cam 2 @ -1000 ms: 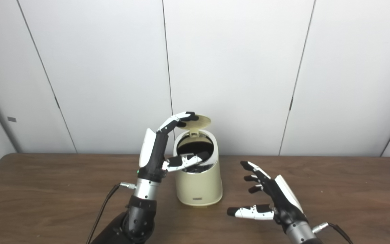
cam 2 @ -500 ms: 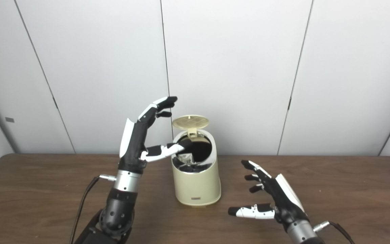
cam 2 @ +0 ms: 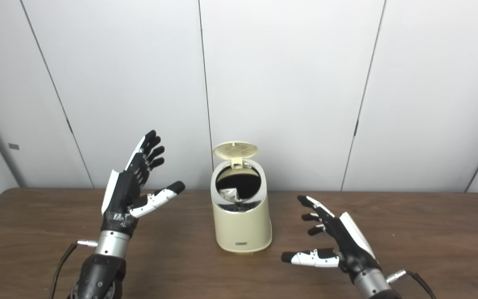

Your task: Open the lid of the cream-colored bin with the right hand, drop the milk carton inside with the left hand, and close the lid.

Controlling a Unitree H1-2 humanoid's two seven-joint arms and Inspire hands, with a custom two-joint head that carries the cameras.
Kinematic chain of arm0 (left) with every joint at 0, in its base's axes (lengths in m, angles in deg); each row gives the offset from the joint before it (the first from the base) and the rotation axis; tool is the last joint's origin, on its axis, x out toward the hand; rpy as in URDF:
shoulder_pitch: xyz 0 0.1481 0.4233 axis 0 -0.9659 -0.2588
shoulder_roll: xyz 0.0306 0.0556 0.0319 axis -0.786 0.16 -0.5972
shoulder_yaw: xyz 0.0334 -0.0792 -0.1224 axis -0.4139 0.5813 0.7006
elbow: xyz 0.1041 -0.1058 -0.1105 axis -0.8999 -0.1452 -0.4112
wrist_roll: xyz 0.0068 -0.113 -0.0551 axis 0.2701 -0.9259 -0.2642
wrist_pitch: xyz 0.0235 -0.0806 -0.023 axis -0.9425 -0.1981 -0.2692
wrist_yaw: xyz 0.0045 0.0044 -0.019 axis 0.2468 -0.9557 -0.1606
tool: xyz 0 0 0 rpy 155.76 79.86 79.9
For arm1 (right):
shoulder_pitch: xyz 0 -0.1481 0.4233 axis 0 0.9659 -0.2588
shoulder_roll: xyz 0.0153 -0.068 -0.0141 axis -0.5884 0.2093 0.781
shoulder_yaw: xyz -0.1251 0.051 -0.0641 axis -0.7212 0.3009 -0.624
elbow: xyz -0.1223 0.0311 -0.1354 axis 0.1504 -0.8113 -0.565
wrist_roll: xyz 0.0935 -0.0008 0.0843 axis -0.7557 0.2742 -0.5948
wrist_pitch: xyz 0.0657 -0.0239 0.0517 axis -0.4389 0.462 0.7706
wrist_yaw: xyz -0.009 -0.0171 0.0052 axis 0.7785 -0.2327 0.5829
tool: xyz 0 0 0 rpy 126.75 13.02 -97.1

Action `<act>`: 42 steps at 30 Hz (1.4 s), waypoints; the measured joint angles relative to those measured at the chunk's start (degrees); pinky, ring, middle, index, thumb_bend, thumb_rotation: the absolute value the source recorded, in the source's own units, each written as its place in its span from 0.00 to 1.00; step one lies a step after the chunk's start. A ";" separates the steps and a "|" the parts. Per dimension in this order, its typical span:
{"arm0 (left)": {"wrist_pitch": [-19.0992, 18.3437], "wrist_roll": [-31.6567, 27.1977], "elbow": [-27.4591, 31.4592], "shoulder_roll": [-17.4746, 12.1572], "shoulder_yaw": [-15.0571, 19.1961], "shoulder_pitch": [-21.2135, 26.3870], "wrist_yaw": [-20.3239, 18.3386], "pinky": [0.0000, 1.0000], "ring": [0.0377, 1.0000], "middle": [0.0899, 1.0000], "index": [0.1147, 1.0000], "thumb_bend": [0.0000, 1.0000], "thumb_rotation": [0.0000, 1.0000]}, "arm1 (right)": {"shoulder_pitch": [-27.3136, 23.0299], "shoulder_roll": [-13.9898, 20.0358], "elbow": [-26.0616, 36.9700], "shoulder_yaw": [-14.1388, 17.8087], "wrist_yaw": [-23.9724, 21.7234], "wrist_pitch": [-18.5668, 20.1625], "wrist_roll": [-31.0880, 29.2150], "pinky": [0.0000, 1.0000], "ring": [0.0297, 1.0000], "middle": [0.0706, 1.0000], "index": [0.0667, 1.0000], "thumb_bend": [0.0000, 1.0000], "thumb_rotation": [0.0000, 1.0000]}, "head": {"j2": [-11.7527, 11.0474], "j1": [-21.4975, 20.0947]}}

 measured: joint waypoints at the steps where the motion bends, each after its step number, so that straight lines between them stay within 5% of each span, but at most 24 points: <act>1: -0.11 -0.01 0.00 -0.01 0.33 -0.70 -0.22 0.81 0.88 0.91 0.99 0.86 0.36 | -0.07 0.02 -0.02 0.00 0.00 -0.03 0.00 0.64 0.79 0.89 0.88 0.79 0.35 | -0.09 0.09; 10: -2.80 1.53 -0.19 -0.04 1.38 -4.63 -2.34 0.73 0.77 0.83 0.90 0.88 0.37 | -2.79 0.22 -0.17 0.02 0.00 -0.80 -0.44 0.67 0.80 0.88 0.87 0.77 0.30 | -0.18 0.26; 14: -4.12 1.39 -1.03 0.13 1.53 -5.71 -3.28 0.63 0.71 0.75 0.84 0.88 0.31 | -4.39 0.20 -0.36 0.07 0.00 -1.96 -1.14 0.69 0.82 0.90 0.88 0.76 0.34 | -0.18 0.26; 29: -4.26 0.05 -6.54 1.23 1.34 -9.56 -5.74 0.55 0.63 0.67 0.68 0.77 0.17 | -13.64 0.16 -1.61 -1.10 -0.26 -1.71 1.05 0.69 0.82 0.88 0.88 0.78 0.42 | -0.88 -0.62; 42: -2.23 0.10 -8.51 2.14 1.37 -8.78 -5.78 0.59 0.66 0.68 0.70 0.76 0.14 | -24.35 1.38 -1.68 -4.41 -4.16 5.72 5.72 0.67 0.82 0.86 0.88 0.82 0.44 | -1.49 -0.79</act>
